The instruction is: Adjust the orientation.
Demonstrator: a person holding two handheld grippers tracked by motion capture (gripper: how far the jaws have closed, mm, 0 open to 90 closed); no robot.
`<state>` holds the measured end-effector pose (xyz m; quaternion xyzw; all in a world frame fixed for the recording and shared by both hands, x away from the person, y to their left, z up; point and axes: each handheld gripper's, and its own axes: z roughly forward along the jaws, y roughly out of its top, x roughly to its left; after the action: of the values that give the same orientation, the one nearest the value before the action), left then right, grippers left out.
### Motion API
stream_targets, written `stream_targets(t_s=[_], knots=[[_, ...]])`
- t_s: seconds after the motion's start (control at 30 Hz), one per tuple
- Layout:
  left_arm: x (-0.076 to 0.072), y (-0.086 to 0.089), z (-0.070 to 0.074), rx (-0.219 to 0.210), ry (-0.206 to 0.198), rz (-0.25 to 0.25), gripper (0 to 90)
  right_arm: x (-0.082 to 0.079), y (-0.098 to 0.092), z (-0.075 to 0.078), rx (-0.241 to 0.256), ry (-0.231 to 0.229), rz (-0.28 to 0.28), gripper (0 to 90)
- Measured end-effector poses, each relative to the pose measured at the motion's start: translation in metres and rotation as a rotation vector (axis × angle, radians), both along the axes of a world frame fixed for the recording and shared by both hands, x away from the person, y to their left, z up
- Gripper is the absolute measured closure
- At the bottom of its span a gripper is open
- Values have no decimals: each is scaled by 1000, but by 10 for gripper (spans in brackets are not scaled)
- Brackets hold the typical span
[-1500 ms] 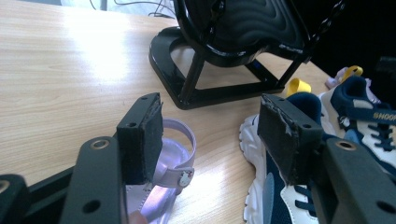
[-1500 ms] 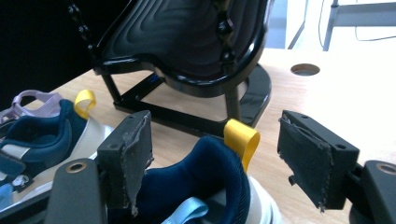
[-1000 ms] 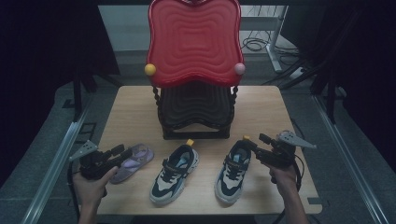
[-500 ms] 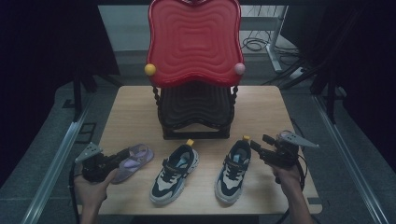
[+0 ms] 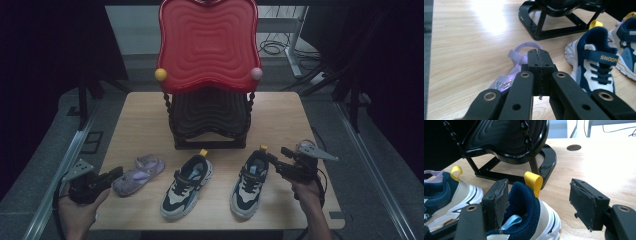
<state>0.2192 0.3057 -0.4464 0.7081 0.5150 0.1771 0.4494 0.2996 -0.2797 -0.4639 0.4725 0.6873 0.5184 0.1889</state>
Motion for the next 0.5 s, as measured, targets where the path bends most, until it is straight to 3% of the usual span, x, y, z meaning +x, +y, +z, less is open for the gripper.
stream_targets(t_s=[0.43,0.5], knots=[[-1,-3,-43,43,128,-17,900,-3,-3,3,-10,-8,-15,322],[-1,-7,-53,97,171,-7,900,-3,-3,2,-10,-4,-21,322]])
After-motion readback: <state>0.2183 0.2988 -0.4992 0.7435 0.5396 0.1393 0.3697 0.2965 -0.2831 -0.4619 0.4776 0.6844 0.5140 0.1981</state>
